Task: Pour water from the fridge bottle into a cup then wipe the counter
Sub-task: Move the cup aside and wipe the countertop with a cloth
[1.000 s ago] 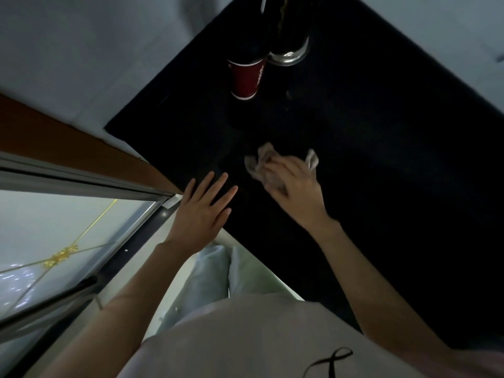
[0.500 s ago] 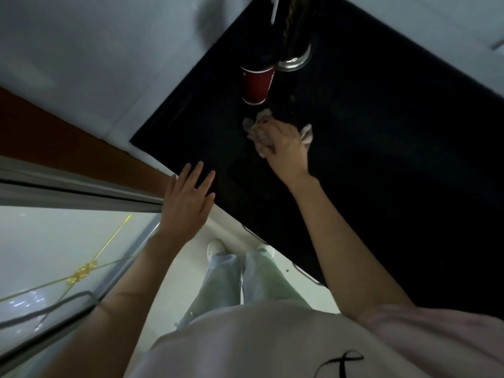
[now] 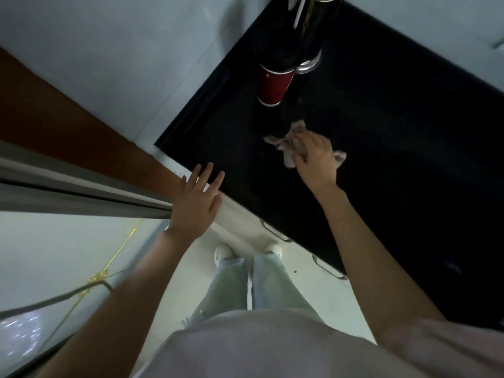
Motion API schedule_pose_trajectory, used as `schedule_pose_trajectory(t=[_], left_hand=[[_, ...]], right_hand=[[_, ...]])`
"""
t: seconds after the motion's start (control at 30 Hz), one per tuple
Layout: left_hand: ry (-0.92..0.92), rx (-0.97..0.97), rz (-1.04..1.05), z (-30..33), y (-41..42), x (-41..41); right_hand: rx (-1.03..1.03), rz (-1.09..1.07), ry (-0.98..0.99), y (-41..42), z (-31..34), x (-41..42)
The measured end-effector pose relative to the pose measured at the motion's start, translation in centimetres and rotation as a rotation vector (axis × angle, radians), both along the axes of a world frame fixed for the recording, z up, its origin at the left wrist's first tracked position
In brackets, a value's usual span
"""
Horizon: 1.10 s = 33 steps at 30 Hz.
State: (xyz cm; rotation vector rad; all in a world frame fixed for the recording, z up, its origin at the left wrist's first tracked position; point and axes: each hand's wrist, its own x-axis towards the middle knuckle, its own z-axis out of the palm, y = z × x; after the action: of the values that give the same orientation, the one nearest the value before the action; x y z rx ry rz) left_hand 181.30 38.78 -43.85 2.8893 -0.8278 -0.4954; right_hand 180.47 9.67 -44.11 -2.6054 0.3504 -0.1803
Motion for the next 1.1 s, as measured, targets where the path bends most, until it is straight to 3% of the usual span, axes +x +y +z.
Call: schedule_pose_trajectory(t=[0.17, 0.33, 0.47, 0.7, 0.87, 1.0, 1.1], left_hand=[[-0.05, 0.009, -0.021, -0.2, 0.3, 0.2], [-0.082, 0.002, -0.06, -0.7, 0.9, 0.3], [-0.081, 0.017, -0.066, -0.6, 0.9, 0.2], [-0.04, -0.056, 0.001, 0.0, 0.3, -0.1], [0.007, -0.085, 0.053, 0.3, -0.2, -0.1], [0.021, -0.074, 0.061, 0.6, -0.2, -0.1], [0.036, -0.071, 0.057, 0.9, -0.3, -0.1]], right_hand=[[0.021, 0.065, 0.026, 6.2, 0.5, 3.6], [-0.004, 0.181, -0.024, 9.2, 0.3, -4.1], [-0.03, 0.137, -0.039, 6.6, -0.3, -7.5], [0.096, -0.009, -0.077, 4.8, 0.1, 2.3], [0.079, 0.161, -0.046, 8.8, -0.6, 6.6], [0.066, 0.359, -0.029, 8.1, 0.1, 1.9], [0.063, 0.325, -0.06, 4.7, 0.3, -1.5]])
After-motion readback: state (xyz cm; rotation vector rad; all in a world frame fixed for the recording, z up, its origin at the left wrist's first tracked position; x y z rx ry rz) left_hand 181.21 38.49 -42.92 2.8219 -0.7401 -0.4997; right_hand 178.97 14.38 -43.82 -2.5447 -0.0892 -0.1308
